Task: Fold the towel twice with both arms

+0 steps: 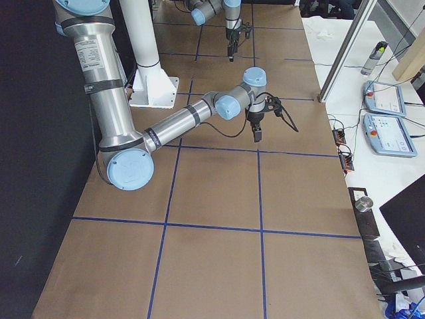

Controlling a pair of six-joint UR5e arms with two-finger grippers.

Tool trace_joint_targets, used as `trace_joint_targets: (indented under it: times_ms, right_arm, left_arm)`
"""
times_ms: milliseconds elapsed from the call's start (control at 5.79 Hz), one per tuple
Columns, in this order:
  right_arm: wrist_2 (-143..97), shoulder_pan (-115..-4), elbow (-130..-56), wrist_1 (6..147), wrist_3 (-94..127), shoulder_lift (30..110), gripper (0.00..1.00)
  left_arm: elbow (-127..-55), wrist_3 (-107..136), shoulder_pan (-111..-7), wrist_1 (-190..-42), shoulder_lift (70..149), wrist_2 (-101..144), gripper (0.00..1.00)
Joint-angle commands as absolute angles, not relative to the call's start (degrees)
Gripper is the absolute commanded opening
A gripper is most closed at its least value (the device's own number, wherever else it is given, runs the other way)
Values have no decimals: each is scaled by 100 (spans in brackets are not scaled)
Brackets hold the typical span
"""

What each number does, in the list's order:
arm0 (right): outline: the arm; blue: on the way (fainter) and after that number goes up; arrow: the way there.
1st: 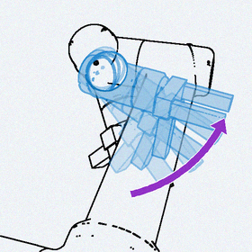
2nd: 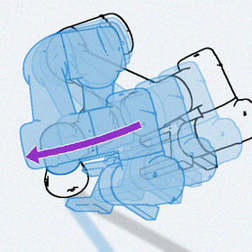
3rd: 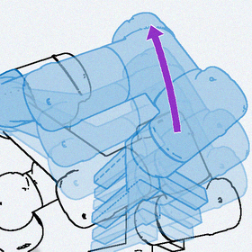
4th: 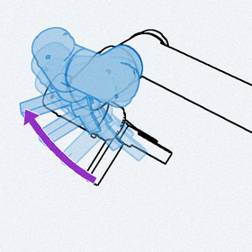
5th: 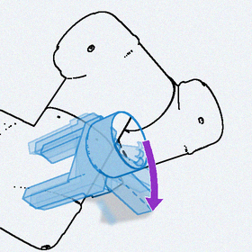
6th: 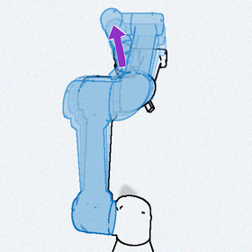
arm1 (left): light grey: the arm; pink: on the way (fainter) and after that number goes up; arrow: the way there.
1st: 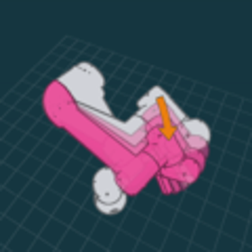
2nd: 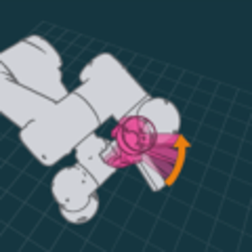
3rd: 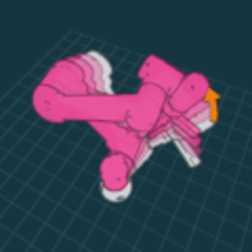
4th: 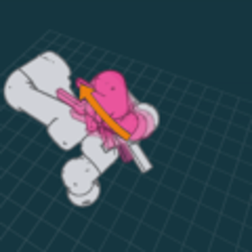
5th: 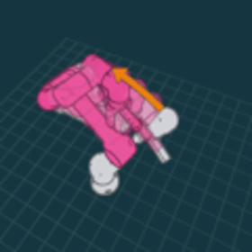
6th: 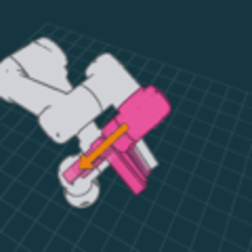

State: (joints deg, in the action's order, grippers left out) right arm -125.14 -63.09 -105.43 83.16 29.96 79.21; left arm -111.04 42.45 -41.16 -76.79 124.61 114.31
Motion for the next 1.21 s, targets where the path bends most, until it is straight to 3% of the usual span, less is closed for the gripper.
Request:
trace_joint_targets:
  times_ms: [0, 345, 518, 1036]
  right_arm:
    - [-12980, -7368, -10529, 8323, 1127, 8802, 100]
    - [-13043, -8196, -10477, 8323, -144, 9611, 100]
    - [-12991, -8348, -10346, 8228, -236, 10129, 100]
    - [-13165, -8832, -9669, 8061, -167, 10520, 100]
  left_arm:
    - [-11715, 1482, -5809, -7646, 10749, 12406, 100]
    - [-11288, -1080, -7611, -7629, 9664, 13124, 100]
    - [-10633, -1159, -8307, -7733, 9163, 13844, 100]
    - [-9556, -1221, -8709, -8065, 8772, 13729, 100]
